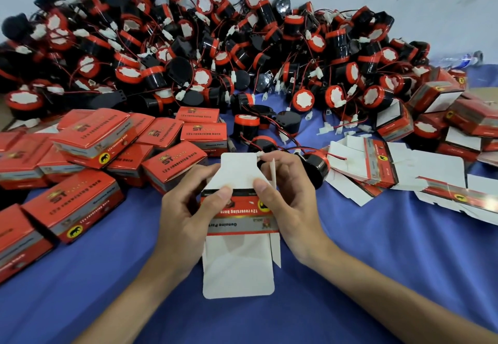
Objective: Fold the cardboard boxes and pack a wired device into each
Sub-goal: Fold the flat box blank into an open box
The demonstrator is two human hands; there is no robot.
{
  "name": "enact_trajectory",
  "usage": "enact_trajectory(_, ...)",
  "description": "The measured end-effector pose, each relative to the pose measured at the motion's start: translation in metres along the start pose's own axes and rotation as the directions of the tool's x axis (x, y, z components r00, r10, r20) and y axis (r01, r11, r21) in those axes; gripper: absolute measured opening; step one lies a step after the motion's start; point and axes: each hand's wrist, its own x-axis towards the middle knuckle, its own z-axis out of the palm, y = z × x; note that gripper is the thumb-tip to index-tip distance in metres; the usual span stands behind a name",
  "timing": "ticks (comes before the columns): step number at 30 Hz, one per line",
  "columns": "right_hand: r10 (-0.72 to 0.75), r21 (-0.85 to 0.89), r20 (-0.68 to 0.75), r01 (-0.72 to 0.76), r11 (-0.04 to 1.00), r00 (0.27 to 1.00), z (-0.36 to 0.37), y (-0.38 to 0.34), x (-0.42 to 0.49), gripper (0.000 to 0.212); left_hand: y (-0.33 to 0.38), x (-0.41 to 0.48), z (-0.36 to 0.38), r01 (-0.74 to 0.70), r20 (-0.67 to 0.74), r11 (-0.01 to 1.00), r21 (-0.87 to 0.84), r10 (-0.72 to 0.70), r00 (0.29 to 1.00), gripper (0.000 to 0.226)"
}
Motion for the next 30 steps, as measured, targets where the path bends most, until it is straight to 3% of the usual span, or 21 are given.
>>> enact_trajectory(16, -0.069, -0.101, -0.059, 0.063, 0.993, 0.996, 0.005, -0.001, -0.002, 0.024, -0.002, -0.003, 0.0, -0.063, -0.061, 0.991, -0.114, 0.056, 0.997, 0.041)
enact_trajectory(25, 0.006, -0.062, -0.051, -0.009, 0.998, 0.999, 0.003, 0.0, -0.002, 0.021, -0.003, 0.0, 0.003, -0.016, -0.037, 0.997, -0.069, 0.013, 0.999, 0.018)
enact_trajectory(27, 0.006, -0.059, -0.08, -0.011, 0.998, 0.997, 0.002, 0.002, -0.001, 0.015, -0.003, -0.001, 0.006, 0.005, -0.036, 0.997, -0.077, -0.008, 0.999, 0.013)
enact_trajectory(30, 0.008, -0.081, -0.113, -0.017, 0.997, 0.994, 0.003, 0.003, 0.0, 0.019, -0.004, -0.003, 0.01, 0.157, -0.029, 0.977, -0.145, -0.163, 0.986, 0.007)
